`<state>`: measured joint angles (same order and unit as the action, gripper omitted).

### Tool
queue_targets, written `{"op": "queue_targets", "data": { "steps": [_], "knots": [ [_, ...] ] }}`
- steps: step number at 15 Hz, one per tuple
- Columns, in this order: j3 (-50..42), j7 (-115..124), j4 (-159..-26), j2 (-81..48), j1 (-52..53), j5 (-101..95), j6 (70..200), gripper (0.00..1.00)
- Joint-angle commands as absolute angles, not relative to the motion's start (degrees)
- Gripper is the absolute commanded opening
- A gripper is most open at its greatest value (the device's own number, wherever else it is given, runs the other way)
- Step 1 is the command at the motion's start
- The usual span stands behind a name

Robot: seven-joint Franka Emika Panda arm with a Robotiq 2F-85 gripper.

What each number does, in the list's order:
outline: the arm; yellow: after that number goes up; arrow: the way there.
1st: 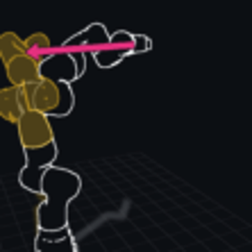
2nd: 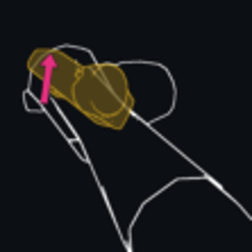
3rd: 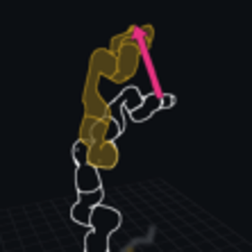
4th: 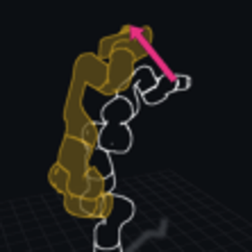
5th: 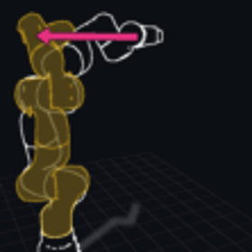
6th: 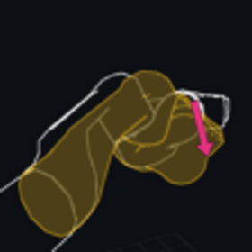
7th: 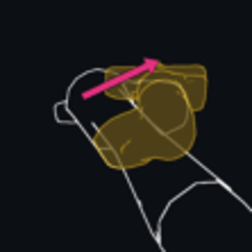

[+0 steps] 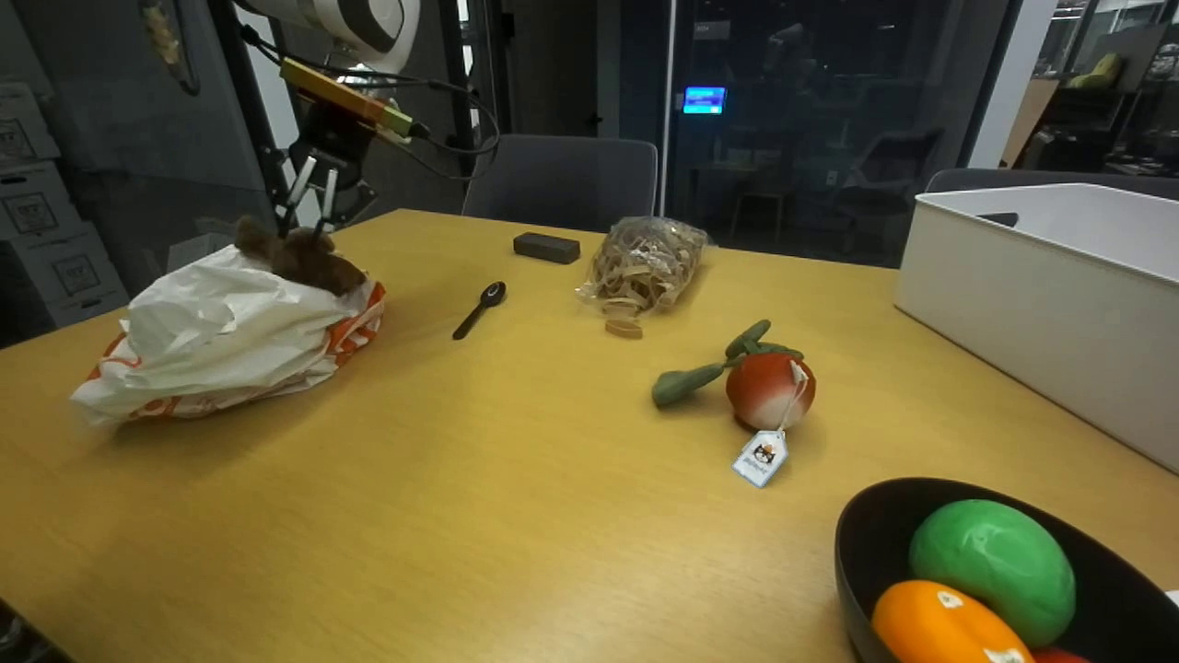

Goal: Pick the yellow container with an orange lid from the table and put it in the plastic, pick the brown toy from the table and put it in the plastic

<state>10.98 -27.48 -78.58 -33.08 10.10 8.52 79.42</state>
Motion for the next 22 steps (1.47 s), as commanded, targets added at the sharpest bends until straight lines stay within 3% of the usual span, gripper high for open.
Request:
{"op": "queue_targets", "data": {
  "steps": [1,4,6,22],
  "knots": [
    [10.91,-22.98,-77.55,-32.76,9.97,7.80,81.30,0.66],
    [10.31,-20.38,-77.65,-32.01,9.33,8.08,84.29,0.89],
    [9.04,-17.70,-77.73,-31.27,8.97,7.07,88.75,1.00],
    [2.25,4.50,-76.52,-36.43,9.57,-1.08,129.87,1.00]
  ]
}}
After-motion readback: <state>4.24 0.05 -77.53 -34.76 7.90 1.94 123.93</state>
